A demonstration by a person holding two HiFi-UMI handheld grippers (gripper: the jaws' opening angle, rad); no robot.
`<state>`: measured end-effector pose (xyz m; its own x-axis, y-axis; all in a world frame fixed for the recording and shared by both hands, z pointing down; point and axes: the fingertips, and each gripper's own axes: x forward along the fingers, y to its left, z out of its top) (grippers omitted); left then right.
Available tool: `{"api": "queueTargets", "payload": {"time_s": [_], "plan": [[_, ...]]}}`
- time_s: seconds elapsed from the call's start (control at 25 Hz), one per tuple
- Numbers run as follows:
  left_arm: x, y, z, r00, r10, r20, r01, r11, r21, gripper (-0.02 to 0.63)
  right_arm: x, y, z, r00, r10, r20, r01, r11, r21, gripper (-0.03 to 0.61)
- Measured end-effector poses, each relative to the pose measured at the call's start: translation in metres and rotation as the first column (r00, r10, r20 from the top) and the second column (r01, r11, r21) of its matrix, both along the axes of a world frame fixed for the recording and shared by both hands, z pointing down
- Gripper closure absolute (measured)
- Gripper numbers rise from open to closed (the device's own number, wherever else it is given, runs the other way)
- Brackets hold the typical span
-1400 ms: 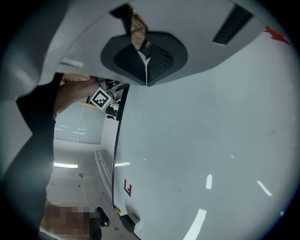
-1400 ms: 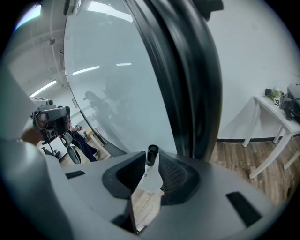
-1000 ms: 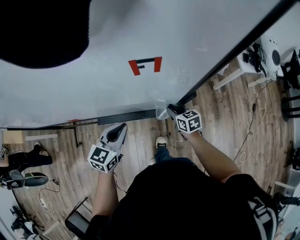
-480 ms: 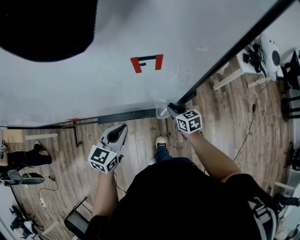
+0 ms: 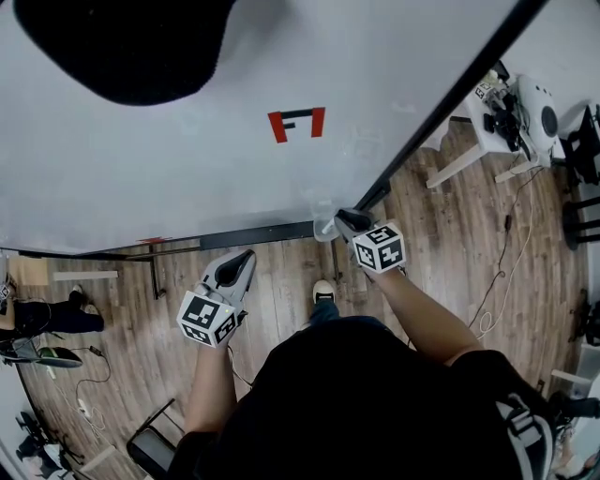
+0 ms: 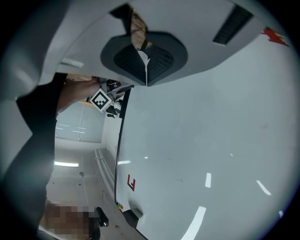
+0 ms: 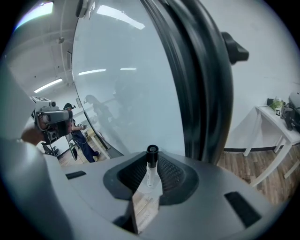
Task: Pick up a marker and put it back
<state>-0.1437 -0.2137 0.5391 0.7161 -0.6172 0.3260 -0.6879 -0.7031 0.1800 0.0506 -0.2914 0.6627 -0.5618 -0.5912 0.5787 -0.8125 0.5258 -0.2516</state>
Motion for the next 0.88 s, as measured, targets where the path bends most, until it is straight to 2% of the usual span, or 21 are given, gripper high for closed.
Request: {"api": "queueTargets", "payload": {"time_s": [0.48,0.88], "plan": [[-0.003,0.006,-0.027,1.0,-0.002,0.015,0.001,0.998,0.055,0.597,-0.011,0.008,-0.052,0.999,-0.054,-0.003,0.054,0.993,0.105,0.515],[0.008,0.011,-0.041,1.0,0.016,0.013,-0.017,0.996,0.09,0.597,0.002,0.02,-0.09,0.998,-0.055,0.007,0.053,0.984,0.172,0.515]]}}
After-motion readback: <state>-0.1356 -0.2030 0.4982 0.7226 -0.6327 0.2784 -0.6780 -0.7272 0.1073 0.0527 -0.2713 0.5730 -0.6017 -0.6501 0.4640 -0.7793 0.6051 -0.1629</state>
